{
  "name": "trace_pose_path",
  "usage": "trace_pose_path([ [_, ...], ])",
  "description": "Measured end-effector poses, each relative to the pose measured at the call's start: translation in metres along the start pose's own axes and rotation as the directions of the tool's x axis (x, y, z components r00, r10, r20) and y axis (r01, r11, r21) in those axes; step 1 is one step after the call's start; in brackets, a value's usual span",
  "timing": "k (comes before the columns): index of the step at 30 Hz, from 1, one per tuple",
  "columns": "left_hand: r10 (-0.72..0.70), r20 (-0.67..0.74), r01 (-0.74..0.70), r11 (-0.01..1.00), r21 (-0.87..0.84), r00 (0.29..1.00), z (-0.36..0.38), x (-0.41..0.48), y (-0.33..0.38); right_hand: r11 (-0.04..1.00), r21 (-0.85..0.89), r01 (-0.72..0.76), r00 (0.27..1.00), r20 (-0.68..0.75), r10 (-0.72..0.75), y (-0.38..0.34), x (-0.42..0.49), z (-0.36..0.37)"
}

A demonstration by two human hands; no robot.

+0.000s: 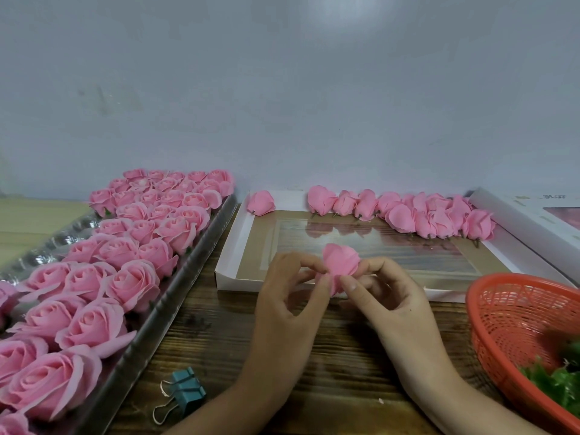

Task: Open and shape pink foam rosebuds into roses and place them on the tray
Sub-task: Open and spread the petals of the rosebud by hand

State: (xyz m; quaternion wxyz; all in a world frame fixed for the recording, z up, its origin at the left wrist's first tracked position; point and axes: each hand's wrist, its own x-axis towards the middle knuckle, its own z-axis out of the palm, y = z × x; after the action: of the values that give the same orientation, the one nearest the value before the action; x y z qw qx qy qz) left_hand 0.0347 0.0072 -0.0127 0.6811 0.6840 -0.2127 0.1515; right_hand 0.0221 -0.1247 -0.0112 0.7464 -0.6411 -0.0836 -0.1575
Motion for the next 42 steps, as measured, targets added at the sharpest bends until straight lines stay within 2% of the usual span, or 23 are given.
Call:
trace_pose_path([
  [13, -0.133, -0.069, 0.127, 0.988, -0.093, 0.989, -0.0008, 0.0014, -0.0037, 0.998, -0.053, 0.039, 0.998, 0.051, -0.036, 0.0057, -0.0006, -0.0047],
  [22, -0.048, -0.032, 0.046, 0.998, -0.042, 0.998, -0.0013, 0.0017, -0.0035, 0.993, -0.109, 0.054, 0.998, 0.019, -0.052, 0.0042, 0.0005, -0.0023],
  [34, -0.058, -0.020, 0.057, 0.996, -0.070, 0.998, -0.0009, 0.0012, -0.0034, 0.994, -0.097, 0.050, 0.999, 0.025, -0.048, 0.0065, -0.0001, -0.0038],
  [42, -0.074, -0.028, 0.072, 0.995, -0.069, 0.997, 0.0003, 0.0008, -0.0029, 0.999, -0.054, -0.002, 1.000, 0.026, 0.003, 0.0053, -0.0014, -0.0034],
])
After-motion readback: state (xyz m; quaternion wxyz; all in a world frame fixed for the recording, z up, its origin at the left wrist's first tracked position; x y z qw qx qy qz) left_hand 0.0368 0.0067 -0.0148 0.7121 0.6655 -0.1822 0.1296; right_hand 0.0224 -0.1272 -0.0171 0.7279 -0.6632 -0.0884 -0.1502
